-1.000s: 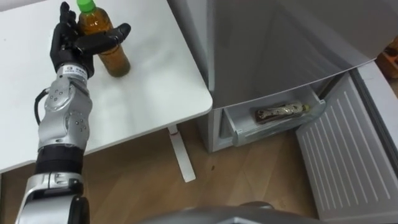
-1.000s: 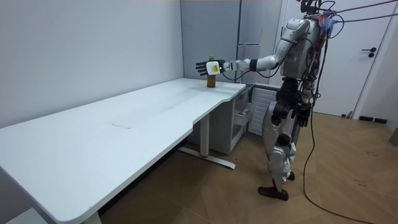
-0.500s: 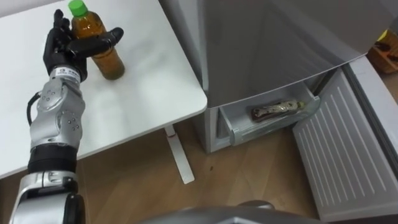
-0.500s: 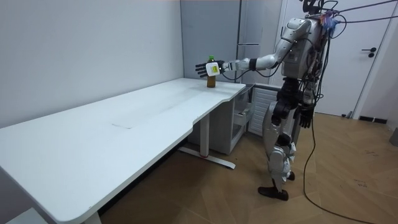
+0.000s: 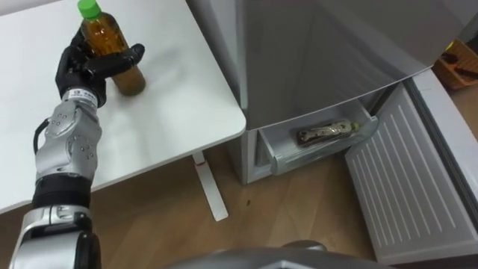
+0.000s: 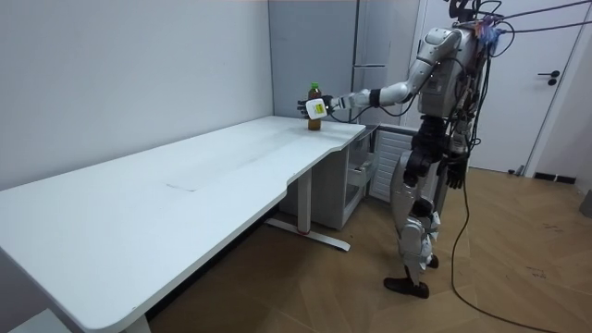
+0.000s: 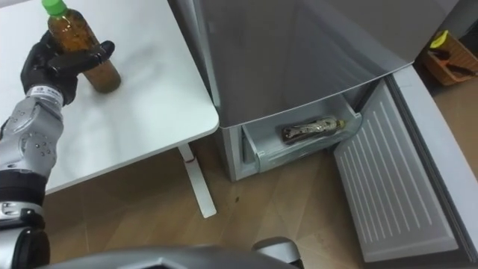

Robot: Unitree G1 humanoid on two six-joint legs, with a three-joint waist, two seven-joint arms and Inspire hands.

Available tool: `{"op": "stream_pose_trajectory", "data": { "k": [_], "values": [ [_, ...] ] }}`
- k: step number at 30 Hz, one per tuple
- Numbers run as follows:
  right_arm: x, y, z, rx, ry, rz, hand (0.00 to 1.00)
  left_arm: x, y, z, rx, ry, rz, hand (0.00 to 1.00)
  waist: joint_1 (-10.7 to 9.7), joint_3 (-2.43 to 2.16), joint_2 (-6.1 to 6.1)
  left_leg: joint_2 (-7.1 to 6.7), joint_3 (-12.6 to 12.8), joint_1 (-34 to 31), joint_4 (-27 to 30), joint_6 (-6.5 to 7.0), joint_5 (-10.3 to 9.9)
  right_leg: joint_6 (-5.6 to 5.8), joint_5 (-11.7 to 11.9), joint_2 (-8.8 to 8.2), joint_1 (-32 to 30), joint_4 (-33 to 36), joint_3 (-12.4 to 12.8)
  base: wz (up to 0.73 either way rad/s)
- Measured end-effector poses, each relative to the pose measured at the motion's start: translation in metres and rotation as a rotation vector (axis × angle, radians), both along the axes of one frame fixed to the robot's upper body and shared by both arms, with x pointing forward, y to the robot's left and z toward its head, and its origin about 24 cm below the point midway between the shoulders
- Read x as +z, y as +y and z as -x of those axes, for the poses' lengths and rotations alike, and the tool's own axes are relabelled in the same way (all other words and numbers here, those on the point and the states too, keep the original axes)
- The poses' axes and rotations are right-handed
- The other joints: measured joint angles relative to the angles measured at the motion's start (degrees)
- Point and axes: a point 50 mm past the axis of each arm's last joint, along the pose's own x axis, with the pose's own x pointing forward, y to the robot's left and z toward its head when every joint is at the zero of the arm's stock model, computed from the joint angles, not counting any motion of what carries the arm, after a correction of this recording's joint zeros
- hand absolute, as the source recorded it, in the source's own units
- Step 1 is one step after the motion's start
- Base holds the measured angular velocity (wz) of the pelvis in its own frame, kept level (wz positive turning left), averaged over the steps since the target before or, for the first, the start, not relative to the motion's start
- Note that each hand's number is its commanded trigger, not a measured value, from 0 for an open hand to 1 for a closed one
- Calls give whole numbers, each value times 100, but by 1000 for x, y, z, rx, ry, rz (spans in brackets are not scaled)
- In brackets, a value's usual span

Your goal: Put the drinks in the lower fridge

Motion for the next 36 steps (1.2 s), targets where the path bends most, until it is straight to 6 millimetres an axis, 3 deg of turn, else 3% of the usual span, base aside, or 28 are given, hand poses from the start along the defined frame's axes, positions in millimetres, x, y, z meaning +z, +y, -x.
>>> {"op": "stream_pose_trajectory", "data": {
  "k": [11,26,31,36],
  "values": [
    [0,0,0,0,0,0,0,-14,2,5,-1,84,8,100,-9,-8,41,2,9,-6,1,0,0,-7,7,2,-8,1,9,0],
    [0,-3,-6,15,-29,10,0,-10,1,0,1,75,5,100,-2,-1,155,2,-46,-66,2,-1,1,-7,8,4,-57,-3,-2,0],
    [1,-4,-11,27,-51,18,0,-9,0,-1,9,77,0,100,9,25,209,0,-59,-72,2,-1,2,-7,8,3,-67,-5,-6,0],
    [-1,-3,-30,49,-96,27,0,7,-9,-7,-8,8,-20,100,78,46,173,-2,-74,-83,9,-2,6,-7,8,2,-91,-6,-40,1]
  ]
}}
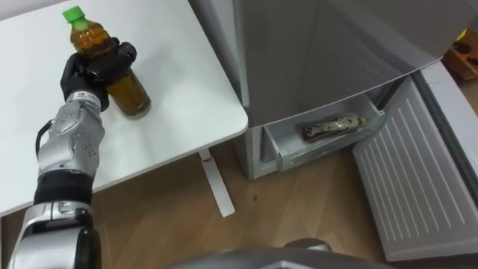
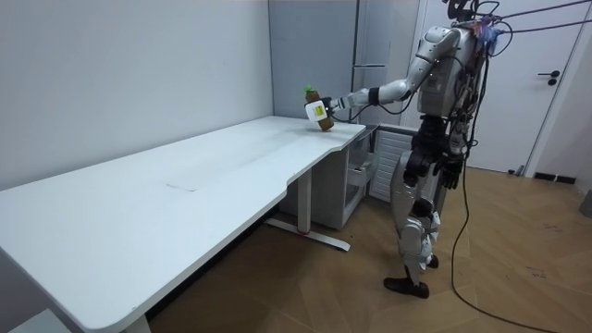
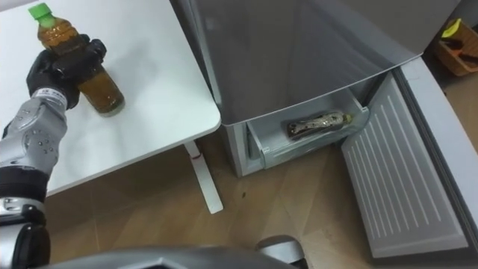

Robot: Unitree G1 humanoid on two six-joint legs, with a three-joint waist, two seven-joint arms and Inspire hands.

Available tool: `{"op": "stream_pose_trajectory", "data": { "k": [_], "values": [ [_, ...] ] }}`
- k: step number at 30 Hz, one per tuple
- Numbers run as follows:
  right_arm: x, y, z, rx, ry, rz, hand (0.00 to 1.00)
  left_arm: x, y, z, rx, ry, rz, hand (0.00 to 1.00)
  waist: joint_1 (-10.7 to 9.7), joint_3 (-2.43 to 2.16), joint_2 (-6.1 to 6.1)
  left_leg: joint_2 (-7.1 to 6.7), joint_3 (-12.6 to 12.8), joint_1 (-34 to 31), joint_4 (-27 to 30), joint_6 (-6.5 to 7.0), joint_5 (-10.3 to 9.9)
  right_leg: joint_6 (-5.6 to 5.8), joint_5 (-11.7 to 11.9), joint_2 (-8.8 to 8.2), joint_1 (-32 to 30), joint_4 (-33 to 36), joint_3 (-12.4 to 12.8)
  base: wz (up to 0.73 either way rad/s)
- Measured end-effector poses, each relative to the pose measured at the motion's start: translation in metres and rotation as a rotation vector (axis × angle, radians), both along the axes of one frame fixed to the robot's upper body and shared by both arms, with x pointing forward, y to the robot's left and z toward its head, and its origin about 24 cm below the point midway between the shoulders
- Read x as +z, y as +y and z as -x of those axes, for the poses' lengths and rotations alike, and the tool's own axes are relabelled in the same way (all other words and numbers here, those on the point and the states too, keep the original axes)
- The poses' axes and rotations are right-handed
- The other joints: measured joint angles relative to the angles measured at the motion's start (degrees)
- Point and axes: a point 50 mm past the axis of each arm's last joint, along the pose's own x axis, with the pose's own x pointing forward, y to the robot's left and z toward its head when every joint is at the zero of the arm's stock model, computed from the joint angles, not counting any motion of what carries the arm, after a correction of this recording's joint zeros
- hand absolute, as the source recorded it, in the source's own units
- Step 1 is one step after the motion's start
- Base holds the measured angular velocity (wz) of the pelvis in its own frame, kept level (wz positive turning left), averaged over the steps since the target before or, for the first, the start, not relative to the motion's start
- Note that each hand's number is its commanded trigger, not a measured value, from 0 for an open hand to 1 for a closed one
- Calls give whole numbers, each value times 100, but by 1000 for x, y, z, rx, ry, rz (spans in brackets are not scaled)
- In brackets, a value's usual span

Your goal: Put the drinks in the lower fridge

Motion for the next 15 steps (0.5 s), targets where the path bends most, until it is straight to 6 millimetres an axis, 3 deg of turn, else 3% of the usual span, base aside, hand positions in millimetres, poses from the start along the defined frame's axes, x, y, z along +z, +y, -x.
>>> {"op": "stream_pose_trajectory", "data": {
  "k": [3,7,13,15],
  "values": [
    [-1,3,-17,29,-38,3,0,13,-11,-4,-48,-63,-17,100,91,15,-39,-2,-33,-9,2,0,0,0,0,-14,4,-4,-70,4],
    [-2,9,-40,44,-134,-4,0,15,-23,-3,-96,-86,-28,100,159,5,-67,-5,-112,-21,5,-7,5,0,0,-24,36,-22,-241,11],
    [-2,17,-54,66,-215,-33,0,3,-40,24,-161,-86,-14,100,371,-11,-77,-14,-242,-46,4,-10,7,-3,3,-29,63,-80,-356,10],
    [-2,18,-52,68,-207,-38,0,5,-39,31,-165,-95,-35,100,437,-53,-111,-21,-365,-116,25,-18,13,-5,5,-36,65,-113,-493,26]
  ]
}}
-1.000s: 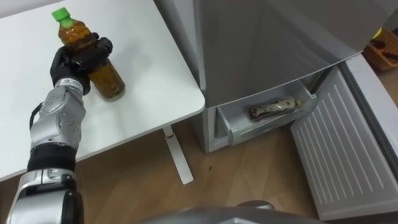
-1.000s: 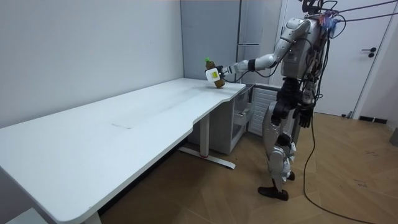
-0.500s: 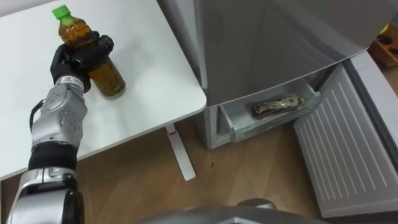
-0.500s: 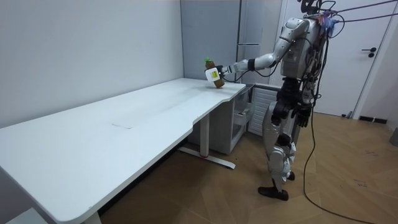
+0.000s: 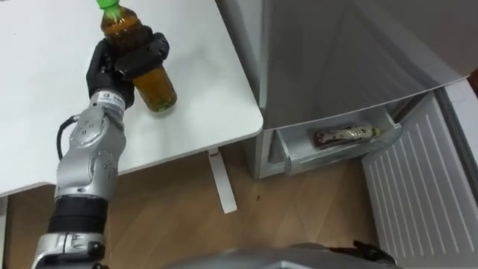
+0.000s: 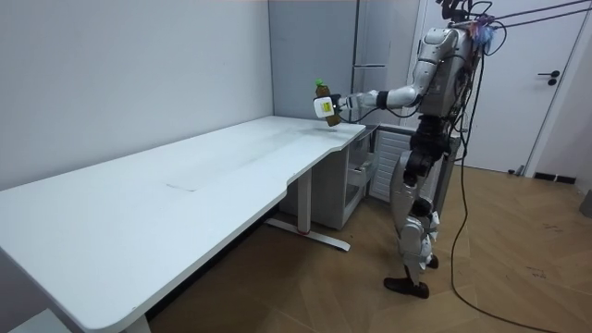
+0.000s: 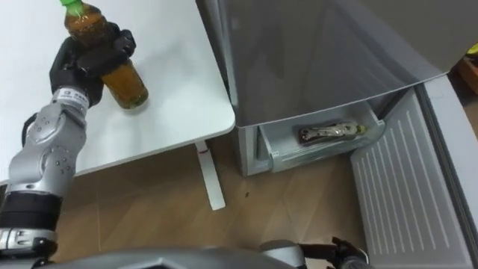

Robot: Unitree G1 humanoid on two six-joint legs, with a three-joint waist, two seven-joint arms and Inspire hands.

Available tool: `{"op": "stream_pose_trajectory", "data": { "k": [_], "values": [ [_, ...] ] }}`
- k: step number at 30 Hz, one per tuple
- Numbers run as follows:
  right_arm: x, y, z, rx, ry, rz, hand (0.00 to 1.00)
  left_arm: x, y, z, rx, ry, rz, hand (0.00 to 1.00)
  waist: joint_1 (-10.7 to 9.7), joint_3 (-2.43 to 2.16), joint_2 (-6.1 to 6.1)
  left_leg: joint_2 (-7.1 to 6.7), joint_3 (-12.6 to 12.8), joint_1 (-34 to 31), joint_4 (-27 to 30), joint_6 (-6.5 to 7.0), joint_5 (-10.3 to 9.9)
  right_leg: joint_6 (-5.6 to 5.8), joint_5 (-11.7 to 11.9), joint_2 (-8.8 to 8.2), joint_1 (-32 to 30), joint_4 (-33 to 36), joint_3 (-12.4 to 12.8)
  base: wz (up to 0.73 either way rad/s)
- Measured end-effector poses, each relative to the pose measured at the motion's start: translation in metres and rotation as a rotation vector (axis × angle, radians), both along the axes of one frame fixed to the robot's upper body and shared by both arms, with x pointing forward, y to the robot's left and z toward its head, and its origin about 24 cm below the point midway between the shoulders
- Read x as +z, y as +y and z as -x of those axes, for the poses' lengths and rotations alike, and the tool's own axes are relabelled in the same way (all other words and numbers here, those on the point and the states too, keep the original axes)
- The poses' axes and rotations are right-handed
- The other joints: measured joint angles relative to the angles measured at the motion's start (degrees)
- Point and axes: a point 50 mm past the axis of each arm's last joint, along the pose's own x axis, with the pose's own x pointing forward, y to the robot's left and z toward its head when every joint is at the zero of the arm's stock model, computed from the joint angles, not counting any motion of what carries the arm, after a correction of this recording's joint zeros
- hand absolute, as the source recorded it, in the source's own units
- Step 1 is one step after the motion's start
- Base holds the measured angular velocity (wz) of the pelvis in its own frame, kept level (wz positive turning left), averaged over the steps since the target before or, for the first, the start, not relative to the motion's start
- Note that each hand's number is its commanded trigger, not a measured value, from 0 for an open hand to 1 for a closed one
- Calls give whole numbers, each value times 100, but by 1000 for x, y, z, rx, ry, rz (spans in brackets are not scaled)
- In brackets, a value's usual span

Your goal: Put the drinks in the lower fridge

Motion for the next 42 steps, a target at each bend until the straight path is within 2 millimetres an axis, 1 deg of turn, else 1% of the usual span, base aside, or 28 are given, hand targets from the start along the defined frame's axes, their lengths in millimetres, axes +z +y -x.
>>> {"op": "stream_pose_trajectory", "data": {
  "k": [1,3,4,6,7,9,12,14,15,18,20,23,25,26,27,29,32,39,41,42],
  "values": [
    [0,0,0,3,2,-1,0,1,0,1,0,-3,-2,100,23,-2,-4,0,-33,-14,14,0,0,-1,1,-1,10,0,-52,24],
    [0,1,2,11,10,-1,0,1,-1,4,-11,-5,-28,100,147,-5,-9,-2,-114,-26,52,-2,1,-2,2,-8,85,-12,-191,24],
    [0,1,2,14,10,-1,0,0,-2,4,-14,-4,-33,100,168,-5,-9,-6,-137,-30,64,-2,1,-2,2,-12,97,-12,-240,30],
    [-1,1,2,39,16,-1,0,-2,-4,5,-21,-1,-22,100,275,-3,-13,-25,-259,-16,88,-4,7,-2,1,-28,166,-25,-427,27],
    [0,1,2,44,17,-2,0,-2,-6,6,-22,-1,-17,100,287,-4,-15,-28,-278,-21,96,-4,7,-2,1,-31,174,-28,-450,20],
    [-1,3,-1,70,16,-8,0,-2,-10,6,-37,-5,-11,100,407,2,-44,-62,-407,-94,144,4,21,-2,1,-52,209,-92,-521,21],
    [-1,4,-3,83,12,-14,0,-1,-18,15,-71,-12,-12,100,439,13,-61,-96,-521,-150,159,22,58,-1,1,-81,214,-96,-651,21],
    [0,4,-6,93,7,-15,0,-3,-22,20,-91,-6,-9,100,477,18,-69,-103,-532,-184,169,25,67,0,0,-86,187,-95,-654,5],
    [0,6,-9,97,1,-21,0,-4,-23,22,-102,-3,-6,100,574,23,-65,-103,-537,-203,172,25,76,0,0,-87,176,-94,-672,0],
    [-1,8,-10,107,-1,-29,0,-3,-29,27,-130,-17,9,100,592,39,-93,-110,-642,-311,249,25,78,-1,0,-87,153,-93,-783,16],
    [0,7,-12,144,1,-24,0,-3,-32,28,-151,-18,15,100,643,41,-99,-110,-646,-356,250,24,78,-1,0,-85,153,-92,-822,11],
    [1,11,-21,204,-22,-26,0,-7,-41,33,-215,-10,30,100,741,39,-112,-113,-686,-441,278,24,83,-1,0,-87,151,-93,-899,9],
    [1,16,-29,236,-43,-43,0,-12,-45,38,-249,8,40,100,732,37,-112,-122,-740,-483,323,24,83,-1,0,-93,154,-96,-970,18],
    [1,19,-33,247,-57,-57,0,-14,-48,40,-273,12,46,100,737,39,-120,-138,-810,-501,376,29,87,-1,0,-100,151,-96,-1038,21],
    [1,22,-35,259,-64,-70,0,-15,-51,41,-295,15,51,100,740,41,-131,-143,-819,-506,377,32,97,-1,0,-106,142,-93,-1047,16],
    [1,25,-39,293,-68,-81,0,-17,-52,44,-313,21,59,100,775,36,-121,-155,-839,-540,414,33,97,-1,0,-115,151,-93,-1078,10],
    [3,29,-45,328,-93,-102,0,-18,-52,45,-329,23,61,100,760,37,-123,-191,-919,-602,453,49,105,1,0,-139,151,-89,-1189,15],
    [6,37,-56,385,-140,-155,0,-26,-62,56,-412,53,103,100,801,40,-127,-198,-953,-612,428,54,107,2,-1,-138,200,-82,-1213,2],
    [7,40,-59,409,-151,-159,0,-29,-65,59,-436,66,109,100,815,47,-139,-195,-953,-606,440,54,108,2,-1,-136,209,-77,-1210,0],
    [9,43,-64,432,-169,-160,0,-32,-66,60,-448,76,115,100,832,54,-142,-194,-955,-612,459,54,108,2,-1,-133,208,-74,-1203,0]
  ]
}}
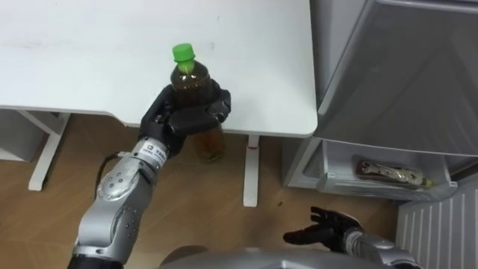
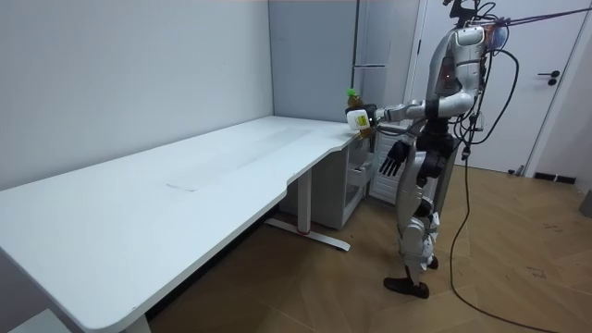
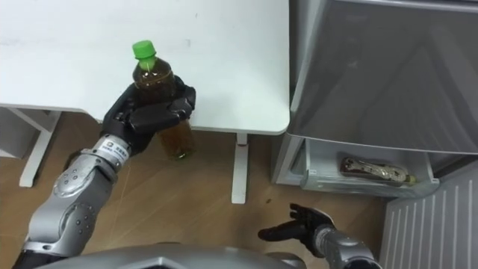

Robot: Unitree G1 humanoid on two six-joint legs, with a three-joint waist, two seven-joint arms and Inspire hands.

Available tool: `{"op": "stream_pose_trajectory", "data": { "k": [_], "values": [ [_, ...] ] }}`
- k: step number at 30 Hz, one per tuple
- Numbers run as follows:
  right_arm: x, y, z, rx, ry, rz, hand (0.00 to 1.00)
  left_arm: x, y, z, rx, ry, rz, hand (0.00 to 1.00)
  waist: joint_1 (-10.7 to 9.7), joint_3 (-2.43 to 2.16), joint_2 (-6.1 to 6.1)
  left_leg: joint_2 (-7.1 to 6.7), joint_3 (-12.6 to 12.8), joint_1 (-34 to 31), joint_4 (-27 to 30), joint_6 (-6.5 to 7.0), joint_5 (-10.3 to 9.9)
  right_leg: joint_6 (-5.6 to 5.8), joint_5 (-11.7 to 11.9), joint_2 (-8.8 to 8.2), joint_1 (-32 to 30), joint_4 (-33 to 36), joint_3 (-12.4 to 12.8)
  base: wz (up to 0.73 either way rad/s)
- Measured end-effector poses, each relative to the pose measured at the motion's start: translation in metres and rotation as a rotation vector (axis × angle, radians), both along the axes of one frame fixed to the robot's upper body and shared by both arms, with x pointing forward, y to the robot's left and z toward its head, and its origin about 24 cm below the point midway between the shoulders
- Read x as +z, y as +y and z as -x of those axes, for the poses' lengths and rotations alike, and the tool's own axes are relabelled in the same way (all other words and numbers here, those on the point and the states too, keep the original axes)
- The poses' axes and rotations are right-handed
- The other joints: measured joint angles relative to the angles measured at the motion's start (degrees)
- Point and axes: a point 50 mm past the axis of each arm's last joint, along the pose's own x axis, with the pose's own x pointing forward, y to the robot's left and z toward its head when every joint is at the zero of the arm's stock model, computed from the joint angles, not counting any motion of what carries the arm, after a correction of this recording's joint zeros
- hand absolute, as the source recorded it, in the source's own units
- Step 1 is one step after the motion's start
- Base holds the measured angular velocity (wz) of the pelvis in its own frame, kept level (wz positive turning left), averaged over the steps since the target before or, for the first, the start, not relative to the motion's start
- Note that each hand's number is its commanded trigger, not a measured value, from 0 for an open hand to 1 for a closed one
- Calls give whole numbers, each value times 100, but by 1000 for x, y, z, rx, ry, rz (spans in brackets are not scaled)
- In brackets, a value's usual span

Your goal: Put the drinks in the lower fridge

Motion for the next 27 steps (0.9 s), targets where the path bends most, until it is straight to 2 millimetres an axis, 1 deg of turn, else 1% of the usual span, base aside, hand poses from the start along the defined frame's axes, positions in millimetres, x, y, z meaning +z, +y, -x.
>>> {"op": "stream_pose_trajectory", "data": {
  "k": [5,10,15,19,23,27],
  "values": [
    [11,8,-23,48,-111,-28,0,-10,-2,7,-40,42,2,100,12,8,-14,-2,5,-24,26,4,2,0,0,0,-16,0,12,0],
    [22,18,-35,104,-196,-55,0,-17,0,15,-34,77,-8,100,58,15,-4,-4,-8,13,62,4,1,0,0,0,9,0,2,1],
    [37,35,-50,199,-293,-137,0,-21,1,18,-43,89,-50,100,65,20,-14,-4,-11,-41,57,6,0,0,0,0,-31,15,-3,0],
    [44,46,-56,266,-326,-191,0,-23,0,19,-55,96,-86,100,71,24,-23,1,-10,-81,92,11,-3,0,0,0,-53,25,-4,0],
    [52,56,-59,327,-354,-251,0,-24,-2,20,-62,99,-87,100,64,37,-1,3,-12,-93,102,23,-14,1,0,-5,-70,71,-4,0],
    [62,64,-66,359,-400,-302,0,-25,-4,21,-89,97,-135,100,67,34,3,-5,-34,-93,102,23,-12,2,-1,-1,-70,76,2,0]
  ]
}}
